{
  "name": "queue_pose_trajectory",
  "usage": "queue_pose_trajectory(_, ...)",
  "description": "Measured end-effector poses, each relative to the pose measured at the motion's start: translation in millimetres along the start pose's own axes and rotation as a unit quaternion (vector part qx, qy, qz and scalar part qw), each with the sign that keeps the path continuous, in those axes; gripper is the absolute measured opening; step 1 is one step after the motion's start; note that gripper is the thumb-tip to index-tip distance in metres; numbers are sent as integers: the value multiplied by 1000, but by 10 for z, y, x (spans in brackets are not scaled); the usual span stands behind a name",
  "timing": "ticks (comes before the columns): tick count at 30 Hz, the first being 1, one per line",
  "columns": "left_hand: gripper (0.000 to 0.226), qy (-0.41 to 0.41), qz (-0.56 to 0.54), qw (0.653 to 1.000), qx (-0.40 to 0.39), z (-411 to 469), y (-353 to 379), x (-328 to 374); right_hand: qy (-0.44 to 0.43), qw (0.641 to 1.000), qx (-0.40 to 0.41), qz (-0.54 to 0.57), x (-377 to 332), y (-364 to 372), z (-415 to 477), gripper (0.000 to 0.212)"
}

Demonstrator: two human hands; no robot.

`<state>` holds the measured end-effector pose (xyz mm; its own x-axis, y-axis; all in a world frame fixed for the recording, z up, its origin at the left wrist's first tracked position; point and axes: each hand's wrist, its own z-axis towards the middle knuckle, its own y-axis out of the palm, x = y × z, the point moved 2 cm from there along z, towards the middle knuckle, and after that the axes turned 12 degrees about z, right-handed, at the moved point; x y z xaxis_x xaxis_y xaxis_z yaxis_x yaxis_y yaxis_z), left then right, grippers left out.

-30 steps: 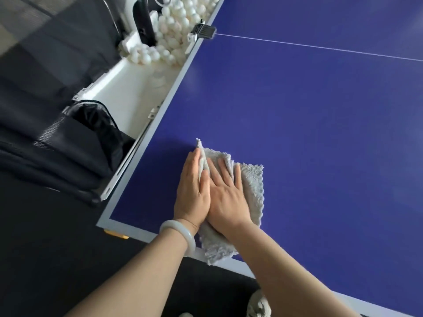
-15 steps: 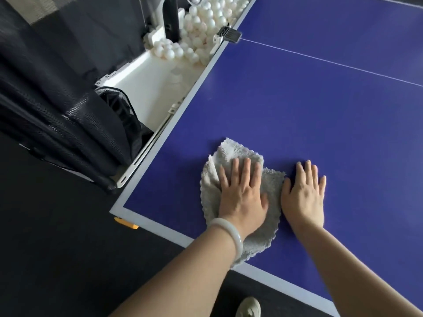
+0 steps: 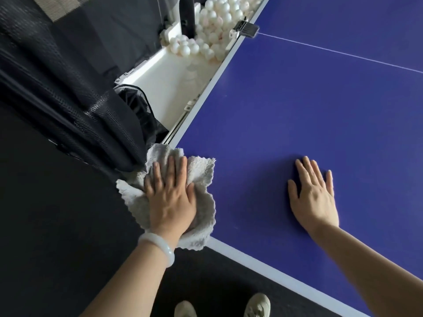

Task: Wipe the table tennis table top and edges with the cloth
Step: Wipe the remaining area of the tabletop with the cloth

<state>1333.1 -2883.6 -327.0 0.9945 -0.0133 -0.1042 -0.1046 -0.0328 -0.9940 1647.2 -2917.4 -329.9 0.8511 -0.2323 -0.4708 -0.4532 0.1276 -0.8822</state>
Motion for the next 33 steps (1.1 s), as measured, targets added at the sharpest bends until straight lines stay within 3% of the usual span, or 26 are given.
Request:
queue_pose_trajectory(5, 65, -40, -2, 999, 17, -377, 33, 202, 3, 1000, 7, -3, -3, -1, -3, 58)
queue_pose_trajectory(10, 63, 93, 40, 994, 32, -157, 78, -133, 1, 1000, 4, 5, 4, -5, 1, 56)
queue_pose_trajectory(13, 60, 132, 24, 990, 41, 39, 87, -396, 4, 1000, 5, 7, 7, -10, -4, 56)
queue_pose_trajectory(18, 69, 85, -28, 993, 76, -295, 16, 28, 10, 1000, 3, 10, -2, -10, 1, 56)
queue_pose_trajectory(23, 73, 287, -141, 945, 71, -1062, -52, 1262, 20, 998, 12, 57, 27, -59, 17, 51)
queue_pose_trajectory(27, 54, 354, -78, 928, 84, -950, -68, 1289, 24, 994, 11, 102, 58, -84, 20, 48)
queue_pose_trajectory(28, 54, 339, -61, 934, 91, -813, -56, 1099, 23, 994, 10, 104, 61, -88, 16, 48)
queue_pose_trajectory(31, 64, 174, -4, 981, 87, -274, 29, 234, 21, 994, 9, 105, 59, -84, 1, 49)
queue_pose_trajectory(33, 62, 110, 26, 991, 69, -56, 38, -265, 19, 995, 11, 102, 50, -75, 1, 49)
